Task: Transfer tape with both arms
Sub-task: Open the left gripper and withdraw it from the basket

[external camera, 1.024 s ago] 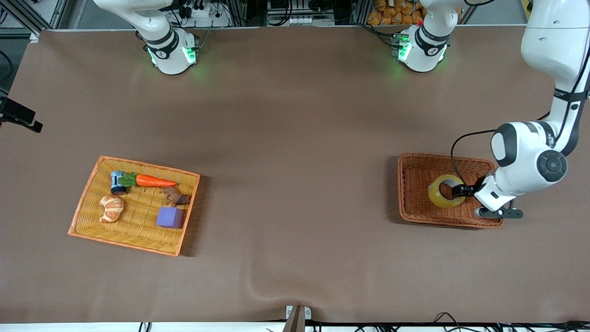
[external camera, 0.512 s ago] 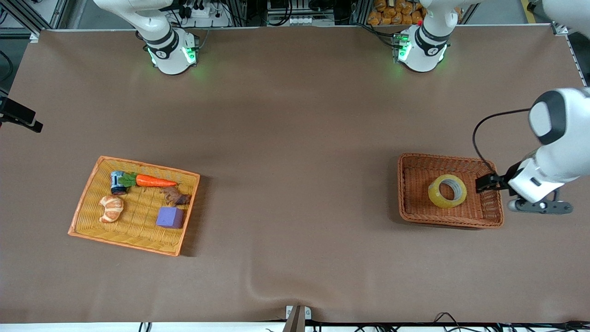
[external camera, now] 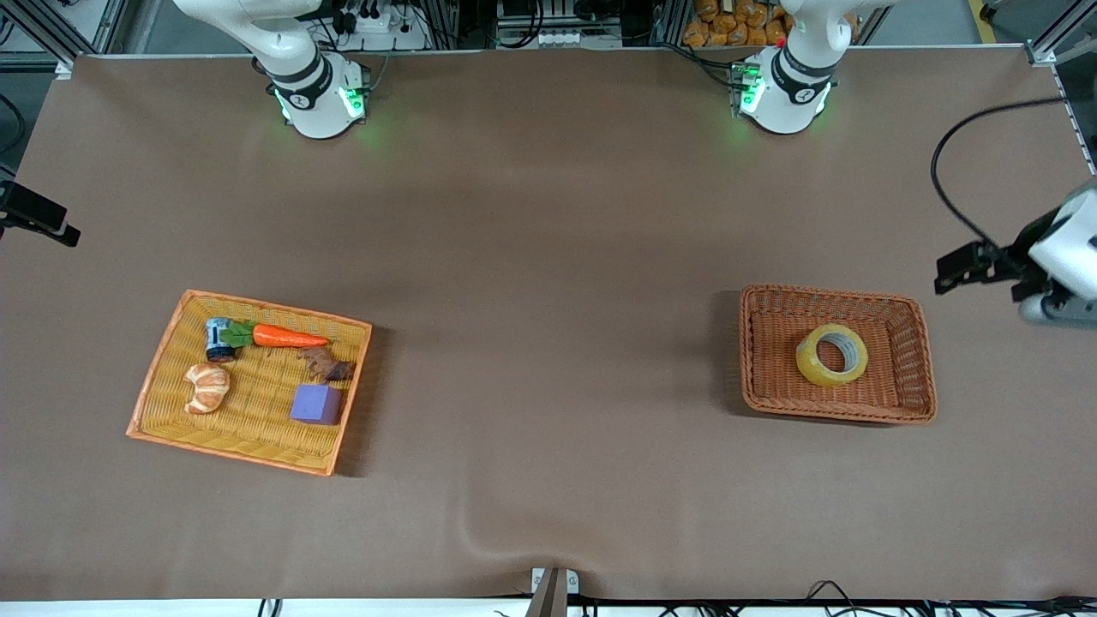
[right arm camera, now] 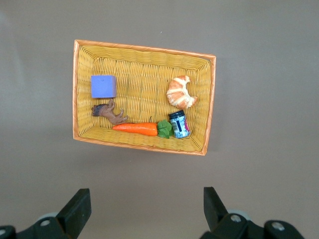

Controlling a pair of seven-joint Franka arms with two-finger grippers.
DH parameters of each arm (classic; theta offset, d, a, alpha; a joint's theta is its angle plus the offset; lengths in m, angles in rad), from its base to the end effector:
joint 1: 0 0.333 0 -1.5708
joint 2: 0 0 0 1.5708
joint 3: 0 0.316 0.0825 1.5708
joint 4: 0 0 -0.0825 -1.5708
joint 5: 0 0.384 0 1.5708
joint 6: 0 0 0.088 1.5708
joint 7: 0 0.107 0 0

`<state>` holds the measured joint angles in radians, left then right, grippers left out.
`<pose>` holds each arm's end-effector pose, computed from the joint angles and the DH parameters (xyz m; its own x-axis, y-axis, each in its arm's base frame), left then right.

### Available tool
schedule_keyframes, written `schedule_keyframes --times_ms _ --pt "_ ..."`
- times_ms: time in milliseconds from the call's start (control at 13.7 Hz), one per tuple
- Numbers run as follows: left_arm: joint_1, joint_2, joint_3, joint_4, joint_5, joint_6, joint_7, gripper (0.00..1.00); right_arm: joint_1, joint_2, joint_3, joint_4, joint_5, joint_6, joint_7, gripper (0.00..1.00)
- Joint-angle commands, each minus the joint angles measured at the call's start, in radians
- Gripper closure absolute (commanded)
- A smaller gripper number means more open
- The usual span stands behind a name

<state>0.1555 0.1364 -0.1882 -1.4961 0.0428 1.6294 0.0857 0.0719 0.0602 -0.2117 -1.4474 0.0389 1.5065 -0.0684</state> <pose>0.6002 -0.0078 0.5876 0.9929 -0.1189 -0.0022 -0.1189 -0.9928 -0.0172 0.5625 -0.0706 0.6437 0.9976 -0.0685 0.0020 -0.0684 -0.9973 -0.0261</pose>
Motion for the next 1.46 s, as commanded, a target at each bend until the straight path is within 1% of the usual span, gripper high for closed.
schedule_keyframes --times_ms 0,146,220,293,512,659,951,1098,1390 --pt "0.009 -0.040 -0.008 -0.010 0.005 -0.052 -0.003 0.00 -0.009 0.009 0.000 0.019 0.016 -0.012 0.001 0.00" --pt "0.003 -0.053 0.001 -0.016 0.000 -0.060 0.003 0.00 -0.009 0.009 0.000 0.019 0.016 -0.012 -0.001 0.00" --pt "-0.005 -0.076 0.004 -0.027 -0.001 -0.057 0.003 0.00 -0.011 0.009 0.000 0.019 0.016 -0.012 -0.001 0.00" --pt "-0.026 -0.084 0.010 -0.032 -0.004 -0.060 0.003 0.00 -0.011 0.009 0.000 0.018 0.016 -0.012 -0.001 0.00" --pt "-0.123 -0.124 0.088 -0.053 -0.011 -0.057 -0.010 0.00 -0.014 0.009 0.000 0.018 0.016 -0.012 -0.002 0.00" --pt "-0.148 -0.138 0.110 -0.052 -0.011 -0.091 -0.036 0.00 -0.014 0.010 0.000 0.019 0.016 -0.012 -0.002 0.00" --pt "-0.148 -0.158 0.110 -0.049 -0.012 -0.125 -0.067 0.00 -0.014 0.010 0.000 0.018 0.016 -0.012 -0.002 0.00" --pt "-0.148 -0.146 0.110 -0.038 -0.014 -0.128 -0.067 0.00 -0.015 0.010 0.000 0.016 0.016 -0.012 -0.002 0.00" --pt "-0.149 -0.144 0.105 -0.036 -0.031 -0.128 -0.196 0.00 -0.015 0.010 0.000 0.016 0.016 -0.012 -0.002 0.00"
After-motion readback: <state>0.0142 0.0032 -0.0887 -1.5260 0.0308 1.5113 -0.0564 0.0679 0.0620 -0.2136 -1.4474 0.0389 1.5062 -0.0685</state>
